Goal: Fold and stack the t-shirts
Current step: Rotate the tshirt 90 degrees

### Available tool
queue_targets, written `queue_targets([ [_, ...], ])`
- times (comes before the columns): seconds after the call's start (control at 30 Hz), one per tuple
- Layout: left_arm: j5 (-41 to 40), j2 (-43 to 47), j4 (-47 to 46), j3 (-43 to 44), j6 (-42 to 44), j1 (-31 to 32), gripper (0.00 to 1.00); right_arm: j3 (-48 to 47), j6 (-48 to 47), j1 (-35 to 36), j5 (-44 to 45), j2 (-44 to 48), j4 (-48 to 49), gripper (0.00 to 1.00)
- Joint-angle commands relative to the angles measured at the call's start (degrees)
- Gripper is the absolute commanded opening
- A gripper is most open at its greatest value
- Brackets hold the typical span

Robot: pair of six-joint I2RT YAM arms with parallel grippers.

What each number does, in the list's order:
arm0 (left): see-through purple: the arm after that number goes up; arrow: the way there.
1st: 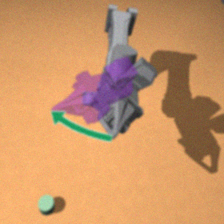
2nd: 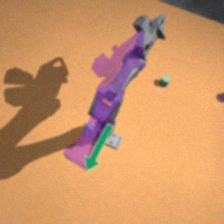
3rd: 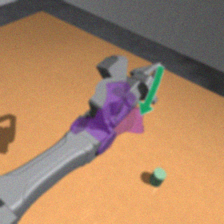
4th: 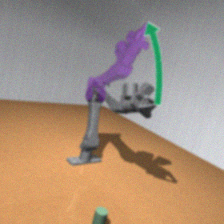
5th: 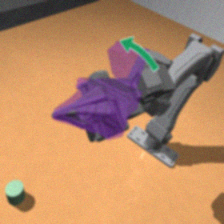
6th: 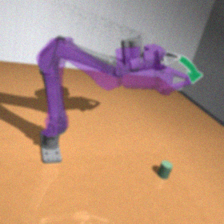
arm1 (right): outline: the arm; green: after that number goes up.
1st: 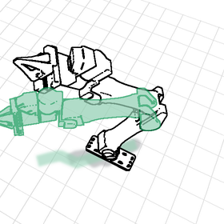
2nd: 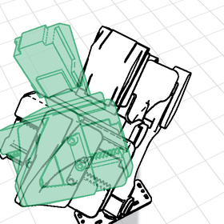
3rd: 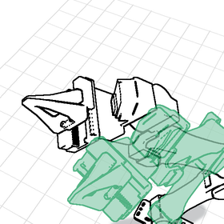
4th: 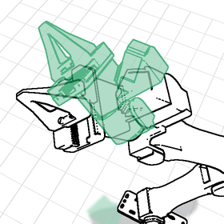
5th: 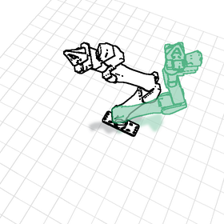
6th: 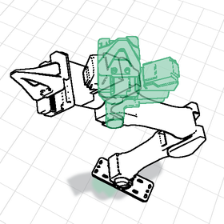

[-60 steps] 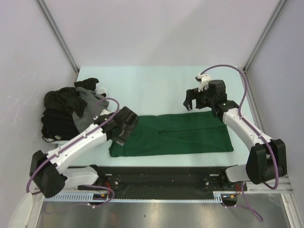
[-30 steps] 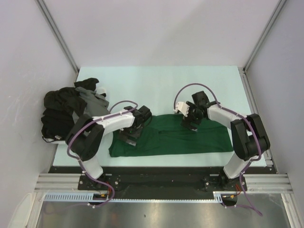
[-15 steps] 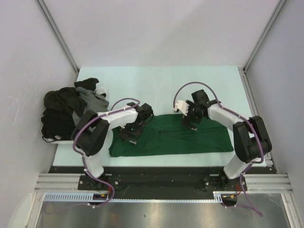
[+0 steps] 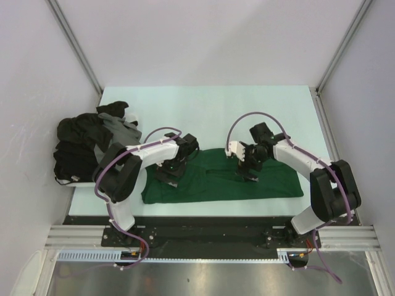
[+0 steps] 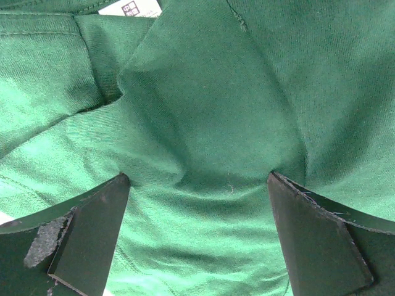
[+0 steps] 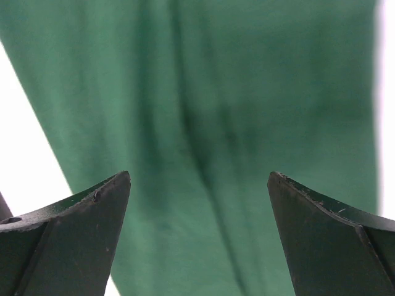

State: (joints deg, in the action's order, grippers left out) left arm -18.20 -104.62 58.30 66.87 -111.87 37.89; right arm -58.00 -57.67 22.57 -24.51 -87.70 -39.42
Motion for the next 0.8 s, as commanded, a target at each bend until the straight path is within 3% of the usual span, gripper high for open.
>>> queue_targets([
  [0.0,0.8,-2.5,-2.8,-1.1,0.3,-1.1,1.00,3.7,-0.9,0.8,0.4,-0.8,0.5,1.00],
  [0.47,0.1,-2.2,-4.3,-1.7,1.5,-2.6,0.99,3.2,5.5,3.4,8.8,-13.0,9.6,1.00],
  [0.77,-2.8,-11.9,-2.2,10.5,14.5,-6.2,0.99,7.0,12.2,4.1,5.9,-8.7,10.0,1.00],
])
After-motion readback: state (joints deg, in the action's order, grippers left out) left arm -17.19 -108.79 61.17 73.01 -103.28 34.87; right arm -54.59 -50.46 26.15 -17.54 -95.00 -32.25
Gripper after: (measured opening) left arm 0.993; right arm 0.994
